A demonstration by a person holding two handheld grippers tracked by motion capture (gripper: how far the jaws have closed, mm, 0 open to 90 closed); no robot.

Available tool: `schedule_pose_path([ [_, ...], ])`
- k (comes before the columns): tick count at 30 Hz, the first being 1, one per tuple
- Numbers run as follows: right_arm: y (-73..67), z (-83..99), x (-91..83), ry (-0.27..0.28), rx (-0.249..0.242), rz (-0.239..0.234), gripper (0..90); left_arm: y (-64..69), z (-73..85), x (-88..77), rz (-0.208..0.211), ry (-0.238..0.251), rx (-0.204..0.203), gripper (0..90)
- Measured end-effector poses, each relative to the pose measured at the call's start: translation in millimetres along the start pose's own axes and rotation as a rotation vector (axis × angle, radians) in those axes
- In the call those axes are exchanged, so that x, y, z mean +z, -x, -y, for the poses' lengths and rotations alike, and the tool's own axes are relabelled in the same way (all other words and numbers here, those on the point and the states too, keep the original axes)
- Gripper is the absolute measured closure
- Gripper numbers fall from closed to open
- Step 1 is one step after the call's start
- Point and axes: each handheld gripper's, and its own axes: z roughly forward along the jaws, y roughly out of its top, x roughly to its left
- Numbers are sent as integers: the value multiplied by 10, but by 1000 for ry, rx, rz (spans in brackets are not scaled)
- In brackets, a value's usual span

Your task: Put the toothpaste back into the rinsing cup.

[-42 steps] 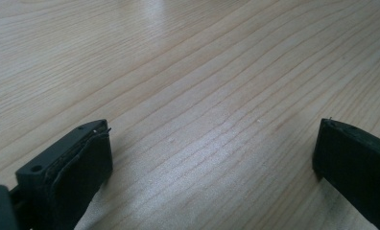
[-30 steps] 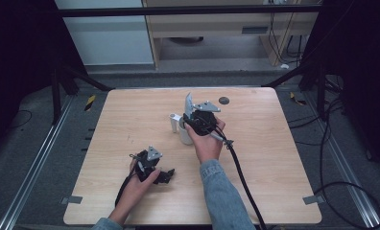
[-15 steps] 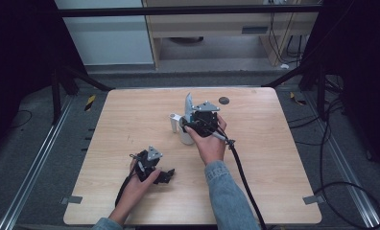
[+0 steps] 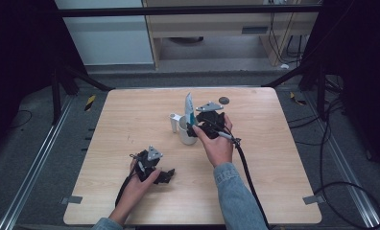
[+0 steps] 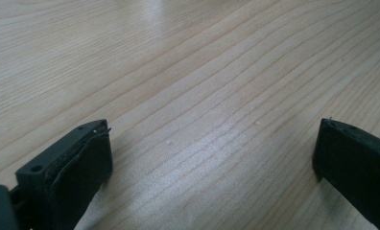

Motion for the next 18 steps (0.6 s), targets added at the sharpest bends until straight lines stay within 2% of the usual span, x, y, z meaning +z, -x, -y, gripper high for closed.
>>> schedule_pose_path([
  [11,81,24,-186,-23,-32,4,102,10,8,-8,1,2,2,0],
  [15,157,77,-248,-37,-28,-23,109,10,10,-10,2,0,3,0],
  [18,183,109,-268,-45,-38,-25,110,11,11,-11,2,0,3,0],
])
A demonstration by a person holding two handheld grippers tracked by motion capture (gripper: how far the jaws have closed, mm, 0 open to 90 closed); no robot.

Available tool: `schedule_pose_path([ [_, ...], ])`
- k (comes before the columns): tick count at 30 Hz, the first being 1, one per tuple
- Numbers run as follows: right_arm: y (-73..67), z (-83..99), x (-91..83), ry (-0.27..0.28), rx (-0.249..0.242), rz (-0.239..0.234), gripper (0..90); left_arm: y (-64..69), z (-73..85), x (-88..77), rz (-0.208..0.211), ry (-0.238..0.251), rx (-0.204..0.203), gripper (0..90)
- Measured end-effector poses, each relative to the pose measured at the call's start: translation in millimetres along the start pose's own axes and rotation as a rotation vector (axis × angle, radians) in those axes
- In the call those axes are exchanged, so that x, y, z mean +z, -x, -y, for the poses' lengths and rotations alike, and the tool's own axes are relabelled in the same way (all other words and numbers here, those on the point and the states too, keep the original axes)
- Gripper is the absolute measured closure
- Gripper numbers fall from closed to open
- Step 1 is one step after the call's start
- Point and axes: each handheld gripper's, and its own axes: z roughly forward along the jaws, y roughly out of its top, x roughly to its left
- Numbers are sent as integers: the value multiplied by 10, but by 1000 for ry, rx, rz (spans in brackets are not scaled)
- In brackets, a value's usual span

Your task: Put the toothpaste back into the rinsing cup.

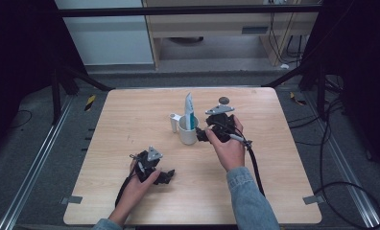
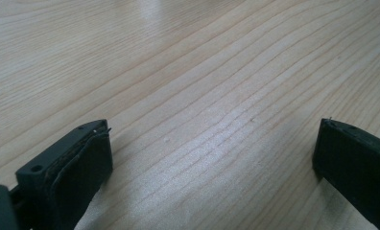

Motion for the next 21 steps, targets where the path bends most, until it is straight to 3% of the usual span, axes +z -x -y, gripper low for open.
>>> schedule_pose_path([
  [10,172,239,-73,-45,-7,8,110,1,0,0,0,0,0,0],
  [15,262,380,-90,-61,12,2,102,1,0,0,0,0,0,0],
  [21,394,612,-111,-76,37,32,84,2,1,-1,-1,0,0,0],
])
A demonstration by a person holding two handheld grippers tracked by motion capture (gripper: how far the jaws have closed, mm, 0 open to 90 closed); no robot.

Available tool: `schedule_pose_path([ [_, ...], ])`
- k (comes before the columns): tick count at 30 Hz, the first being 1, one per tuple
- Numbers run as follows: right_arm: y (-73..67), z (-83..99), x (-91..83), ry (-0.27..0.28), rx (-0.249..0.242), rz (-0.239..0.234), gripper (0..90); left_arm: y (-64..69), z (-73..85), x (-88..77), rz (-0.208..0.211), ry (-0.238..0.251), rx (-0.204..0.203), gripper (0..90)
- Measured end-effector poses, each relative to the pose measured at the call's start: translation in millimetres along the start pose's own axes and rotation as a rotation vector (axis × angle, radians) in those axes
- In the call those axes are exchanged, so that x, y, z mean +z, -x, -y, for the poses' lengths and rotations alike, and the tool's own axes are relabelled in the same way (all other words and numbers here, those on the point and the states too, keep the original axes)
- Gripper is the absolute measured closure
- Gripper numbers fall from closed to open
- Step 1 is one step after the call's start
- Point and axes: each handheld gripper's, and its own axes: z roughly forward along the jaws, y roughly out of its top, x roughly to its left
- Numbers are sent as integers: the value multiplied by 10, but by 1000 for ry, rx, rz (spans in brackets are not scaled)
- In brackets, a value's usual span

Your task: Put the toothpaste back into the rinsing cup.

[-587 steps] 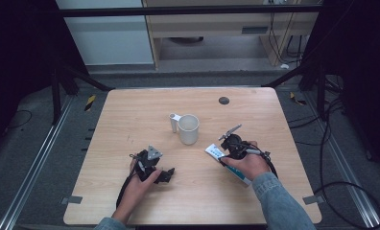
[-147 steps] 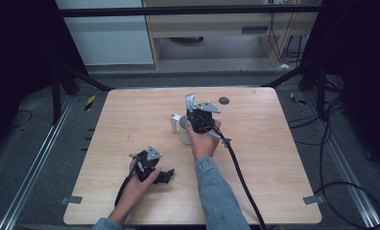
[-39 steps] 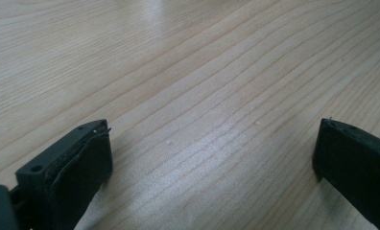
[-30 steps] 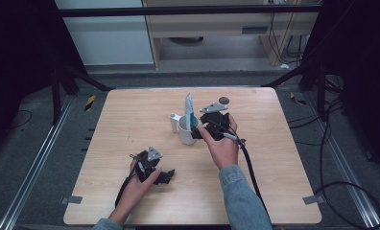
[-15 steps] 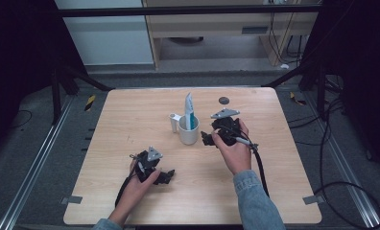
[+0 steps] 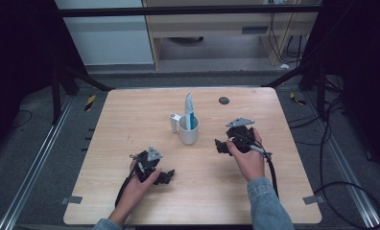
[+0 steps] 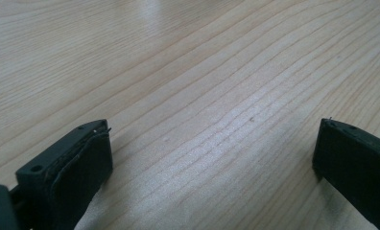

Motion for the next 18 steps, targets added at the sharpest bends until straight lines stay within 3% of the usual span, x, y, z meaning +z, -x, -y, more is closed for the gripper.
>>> schedule_pose_path([
  [4,64,92,12,1,20,14,81,-1,0,0,1,1,0,0],
  [7,130,214,46,-29,43,20,81,0,0,0,1,0,-1,0],
  [18,214,461,151,-85,58,18,88,1,1,1,1,1,-1,0],
])
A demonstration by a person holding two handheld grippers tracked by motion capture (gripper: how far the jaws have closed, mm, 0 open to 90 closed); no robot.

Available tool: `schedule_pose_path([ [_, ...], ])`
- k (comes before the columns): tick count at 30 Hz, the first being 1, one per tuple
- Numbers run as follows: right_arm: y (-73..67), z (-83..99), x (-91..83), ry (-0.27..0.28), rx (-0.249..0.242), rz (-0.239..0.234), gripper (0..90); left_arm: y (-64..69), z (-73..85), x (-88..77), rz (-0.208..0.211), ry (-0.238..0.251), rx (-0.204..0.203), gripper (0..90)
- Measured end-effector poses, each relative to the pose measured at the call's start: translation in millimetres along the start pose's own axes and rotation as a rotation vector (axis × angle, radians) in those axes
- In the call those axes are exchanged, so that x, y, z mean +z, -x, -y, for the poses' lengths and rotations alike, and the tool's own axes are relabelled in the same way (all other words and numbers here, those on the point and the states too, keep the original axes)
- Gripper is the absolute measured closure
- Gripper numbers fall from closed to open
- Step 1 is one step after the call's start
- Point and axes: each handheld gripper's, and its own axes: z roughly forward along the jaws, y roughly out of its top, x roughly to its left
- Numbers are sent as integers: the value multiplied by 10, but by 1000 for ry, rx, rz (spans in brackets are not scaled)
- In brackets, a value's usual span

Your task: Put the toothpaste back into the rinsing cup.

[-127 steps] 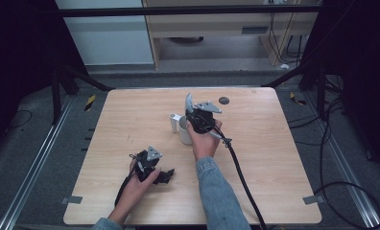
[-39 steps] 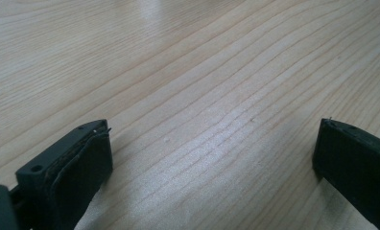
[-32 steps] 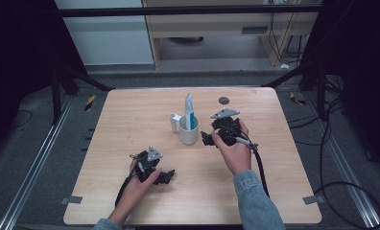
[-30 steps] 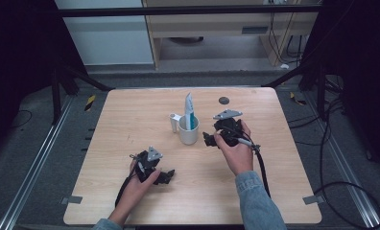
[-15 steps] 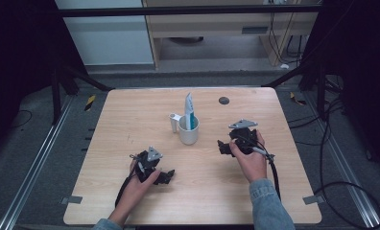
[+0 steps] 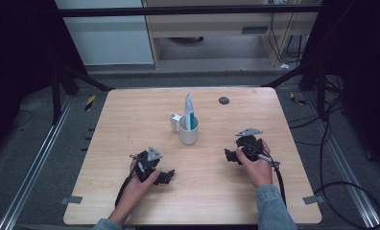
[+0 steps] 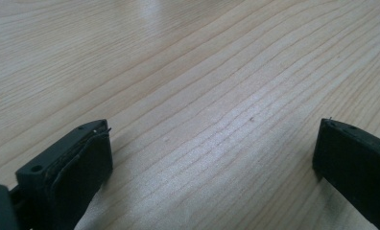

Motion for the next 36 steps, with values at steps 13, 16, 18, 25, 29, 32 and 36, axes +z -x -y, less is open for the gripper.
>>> schedule_pose_path([
  [13,159,227,66,-6,54,33,94,0,0,-1,-1,-1,0,0],
  [16,174,240,70,-5,62,38,94,0,0,-1,0,-1,0,0],
  [18,191,258,84,-3,68,42,94,0,-1,-1,-1,-2,1,0],
  [25,244,349,148,19,111,54,82,0,-1,-1,-1,-1,0,0],
  [29,286,370,169,38,130,67,45,1,0,-1,-2,-2,1,0],
  [32,286,370,172,35,133,80,41,0,0,-1,-1,-2,1,0],
  [36,264,363,175,29,164,100,36,1,1,-1,0,-1,1,0],
])
